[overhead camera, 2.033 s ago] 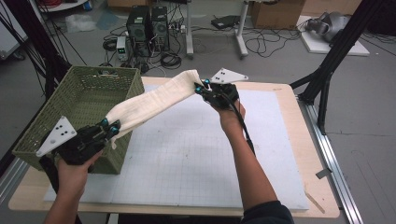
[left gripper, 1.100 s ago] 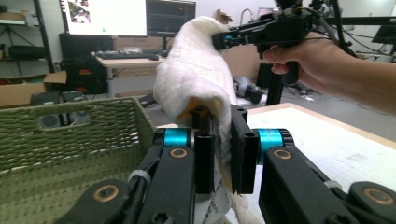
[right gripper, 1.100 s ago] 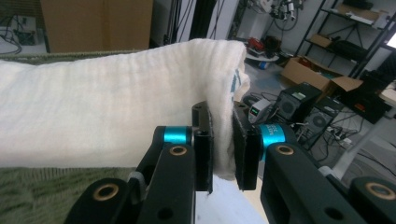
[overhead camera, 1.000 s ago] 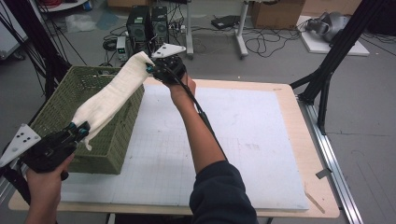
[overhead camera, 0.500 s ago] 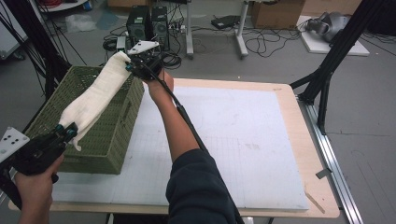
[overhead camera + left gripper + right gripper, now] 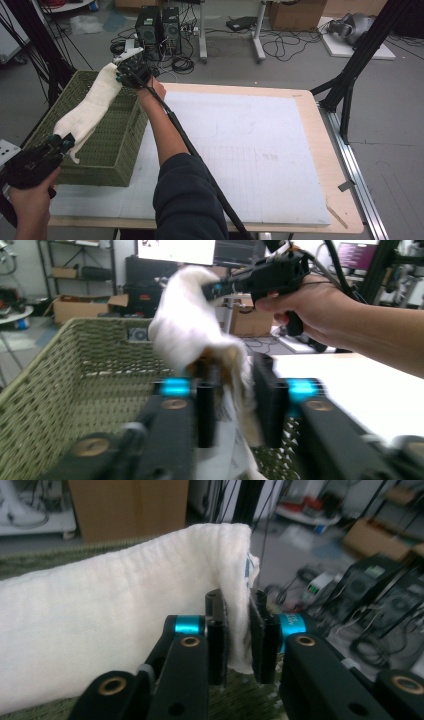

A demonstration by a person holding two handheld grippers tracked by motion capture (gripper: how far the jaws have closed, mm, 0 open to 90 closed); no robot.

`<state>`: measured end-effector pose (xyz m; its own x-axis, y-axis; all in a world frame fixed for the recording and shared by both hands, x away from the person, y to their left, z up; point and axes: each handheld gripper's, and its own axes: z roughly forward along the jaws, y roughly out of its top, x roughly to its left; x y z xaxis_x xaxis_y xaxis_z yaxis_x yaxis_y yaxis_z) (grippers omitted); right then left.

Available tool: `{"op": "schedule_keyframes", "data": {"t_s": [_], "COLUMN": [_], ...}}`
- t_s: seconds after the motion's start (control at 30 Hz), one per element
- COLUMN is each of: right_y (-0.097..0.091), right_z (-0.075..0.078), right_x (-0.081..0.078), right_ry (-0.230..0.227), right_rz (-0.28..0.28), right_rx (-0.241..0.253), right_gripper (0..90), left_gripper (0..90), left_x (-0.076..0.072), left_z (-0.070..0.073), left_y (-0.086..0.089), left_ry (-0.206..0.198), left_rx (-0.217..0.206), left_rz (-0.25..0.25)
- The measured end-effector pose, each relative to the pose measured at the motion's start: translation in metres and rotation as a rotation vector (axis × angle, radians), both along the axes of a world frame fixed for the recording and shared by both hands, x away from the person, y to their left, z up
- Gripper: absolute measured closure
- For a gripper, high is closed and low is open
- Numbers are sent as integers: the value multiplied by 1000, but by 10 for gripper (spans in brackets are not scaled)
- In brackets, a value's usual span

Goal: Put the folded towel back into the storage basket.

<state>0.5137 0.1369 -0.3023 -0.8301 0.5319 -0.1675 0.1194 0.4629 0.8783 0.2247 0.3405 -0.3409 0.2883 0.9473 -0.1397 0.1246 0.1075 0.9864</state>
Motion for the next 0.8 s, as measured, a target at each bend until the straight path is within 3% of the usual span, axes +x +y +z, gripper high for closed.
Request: {"op": "schedule_keyframes", "data": {"t_s": [0.03, 0.07, 0.13, 0.37, 0.57, 0.7, 0.8], "right_y": [8, 8, 5, -16, -49, -70, -80], "right_z": [-8, -10, -11, -4, -1, 0, 0], "right_x": [4, 4, 3, -2, -17, -26, -30], "right_ry": [36, 54, 45, 45, 46, 73, 81], "right_rz": [-22, -30, -42, -29, -4, 3, 5], "right_rx": [-41, -41, -27, 15, 45, 68, 75], "right_gripper": [468, 463, 462, 433, 348, 297, 278], "left_gripper": [407, 375, 334, 286, 176, 176, 179], "left_x": [0, 0, -1, -1, 3, 5, 6], "left_z": [2, 2, 4, 7, 9, 10, 11], "left_y": [2, 2, 3, -1, -11, -20, -24], "left_ry": [-3, -3, -17, -15, 5, 3, 6], "left_rx": [-32, -32, -42, -41, -47, -64, -66], "left_rz": [31, 31, 39, 28, -9, -76, -99]}}
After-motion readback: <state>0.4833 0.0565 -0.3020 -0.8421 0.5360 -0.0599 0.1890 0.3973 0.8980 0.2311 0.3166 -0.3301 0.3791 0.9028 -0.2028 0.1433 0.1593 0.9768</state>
